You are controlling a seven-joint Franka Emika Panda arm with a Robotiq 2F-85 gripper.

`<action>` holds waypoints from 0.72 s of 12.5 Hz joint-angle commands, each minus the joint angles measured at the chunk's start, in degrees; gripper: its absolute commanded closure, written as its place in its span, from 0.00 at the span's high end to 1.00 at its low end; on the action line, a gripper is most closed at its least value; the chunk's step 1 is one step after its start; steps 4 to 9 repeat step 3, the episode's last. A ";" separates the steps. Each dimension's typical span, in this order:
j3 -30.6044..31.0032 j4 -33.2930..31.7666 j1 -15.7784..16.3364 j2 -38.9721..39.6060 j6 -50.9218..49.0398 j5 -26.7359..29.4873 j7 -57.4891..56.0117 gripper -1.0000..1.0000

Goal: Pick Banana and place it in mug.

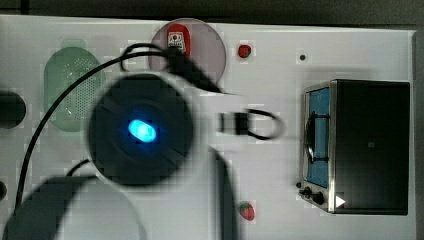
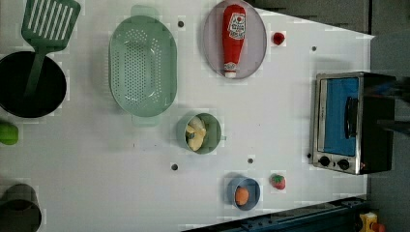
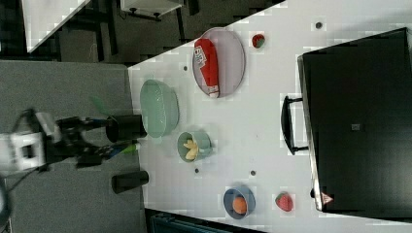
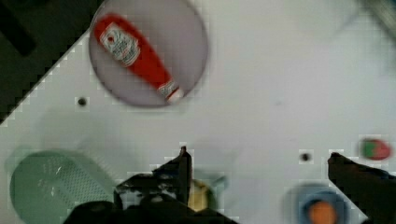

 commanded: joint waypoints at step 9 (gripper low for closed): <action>-7.38 1.65 -0.95 0.91 -5.73 -2.84 -7.71 1.00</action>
